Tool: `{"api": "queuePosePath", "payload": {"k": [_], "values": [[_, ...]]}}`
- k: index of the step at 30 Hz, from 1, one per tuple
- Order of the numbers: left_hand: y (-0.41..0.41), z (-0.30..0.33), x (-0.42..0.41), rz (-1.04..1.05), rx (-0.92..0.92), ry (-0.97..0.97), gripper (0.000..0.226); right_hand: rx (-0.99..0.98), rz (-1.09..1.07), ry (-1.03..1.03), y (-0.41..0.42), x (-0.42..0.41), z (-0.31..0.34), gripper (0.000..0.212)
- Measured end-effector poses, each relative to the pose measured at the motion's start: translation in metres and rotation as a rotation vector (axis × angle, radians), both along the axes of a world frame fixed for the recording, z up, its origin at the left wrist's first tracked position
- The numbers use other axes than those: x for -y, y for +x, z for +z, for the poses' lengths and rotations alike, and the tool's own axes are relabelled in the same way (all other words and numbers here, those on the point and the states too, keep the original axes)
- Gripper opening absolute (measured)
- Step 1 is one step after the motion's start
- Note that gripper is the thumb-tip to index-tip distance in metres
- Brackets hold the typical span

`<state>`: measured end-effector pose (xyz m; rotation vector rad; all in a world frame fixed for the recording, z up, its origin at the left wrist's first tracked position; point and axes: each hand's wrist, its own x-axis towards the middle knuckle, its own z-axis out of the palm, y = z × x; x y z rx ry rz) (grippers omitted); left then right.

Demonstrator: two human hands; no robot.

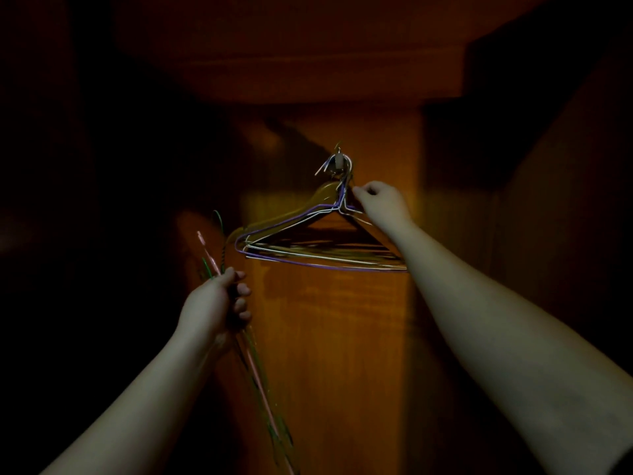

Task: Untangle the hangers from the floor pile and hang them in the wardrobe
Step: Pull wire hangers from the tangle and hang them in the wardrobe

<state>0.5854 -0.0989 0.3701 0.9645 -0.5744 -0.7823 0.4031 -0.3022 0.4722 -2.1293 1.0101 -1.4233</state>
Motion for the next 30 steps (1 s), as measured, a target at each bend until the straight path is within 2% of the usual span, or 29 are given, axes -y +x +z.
{"api": "queuePosePath", "payload": {"k": [3,9,26,30], "values": [[0.000,-0.001,-0.001,-0.011,0.001,0.002,0.020,-0.049,-0.018,-0.004,0.003,0.000,-0.006,0.038],[-0.002,-0.002,-0.006,0.003,0.028,0.002,0.021,-0.097,-0.108,-0.054,0.012,0.008,-0.009,0.033],[-0.002,-0.011,-0.014,-0.056,0.024,-0.003,0.022,-0.304,-0.343,-0.155,0.019,0.008,-0.002,0.041],[-0.001,-0.019,-0.025,-0.096,0.026,-0.006,0.020,-0.219,-0.336,-0.239,0.018,-0.008,-0.010,0.034]]}}
